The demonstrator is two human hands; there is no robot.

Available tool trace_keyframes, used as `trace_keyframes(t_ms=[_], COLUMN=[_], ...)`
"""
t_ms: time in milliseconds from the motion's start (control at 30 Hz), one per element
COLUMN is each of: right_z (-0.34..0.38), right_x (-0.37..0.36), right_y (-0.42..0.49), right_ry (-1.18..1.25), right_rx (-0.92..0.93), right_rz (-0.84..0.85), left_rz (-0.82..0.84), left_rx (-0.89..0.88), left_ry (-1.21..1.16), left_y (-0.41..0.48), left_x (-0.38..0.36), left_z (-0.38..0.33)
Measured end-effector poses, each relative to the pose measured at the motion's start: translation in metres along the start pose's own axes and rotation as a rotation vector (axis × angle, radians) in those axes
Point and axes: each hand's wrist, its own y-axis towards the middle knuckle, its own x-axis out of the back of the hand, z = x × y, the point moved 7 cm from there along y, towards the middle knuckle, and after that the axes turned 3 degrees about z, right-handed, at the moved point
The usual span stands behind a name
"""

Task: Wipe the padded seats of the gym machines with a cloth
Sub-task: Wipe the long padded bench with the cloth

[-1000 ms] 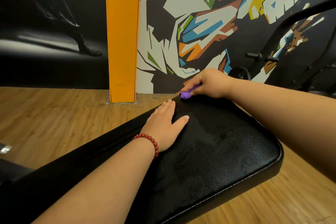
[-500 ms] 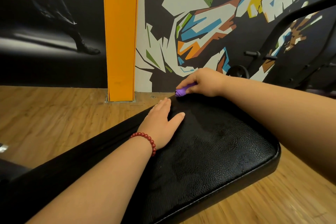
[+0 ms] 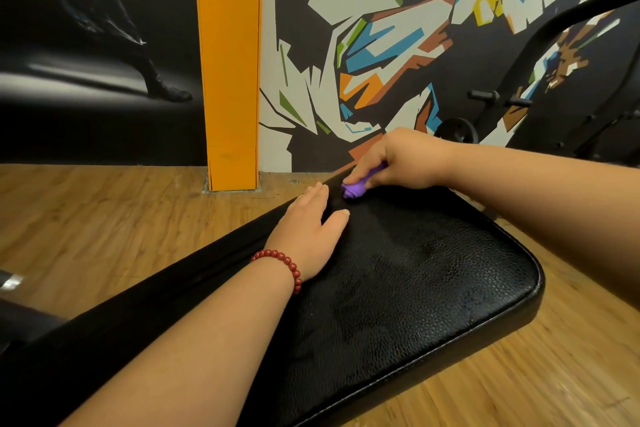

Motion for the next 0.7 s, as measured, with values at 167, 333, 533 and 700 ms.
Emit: trace_keyframes(t_ms=[167, 333, 533, 700], right_z=[-0.002, 0.003, 0.002, 0.0], right_x=[0.001, -0.006, -0.002, -0.003], right_y=[0.027, 0.001, 0.011, 0.032], right_ry=[-0.101, 0.04, 0.013, -0.077], right_rx=[-0.078, -0.006, -0.031, -0.109], right_rz=[-0.061, 0.076, 0.008, -0.044], left_rz=[-0.009, 0.0, -0.003, 0.005], left_rx=[-0.003, 0.003, 0.001, 0.008], left_ry=[-0.042, -0.045, -0.068, -0.071], left_y=[-0.001, 0.0, -0.002, -0.003], left_x=[0.0, 0.0, 0.001, 0.001], left_z=[0.001, 0.001, -0.001, -0.001])
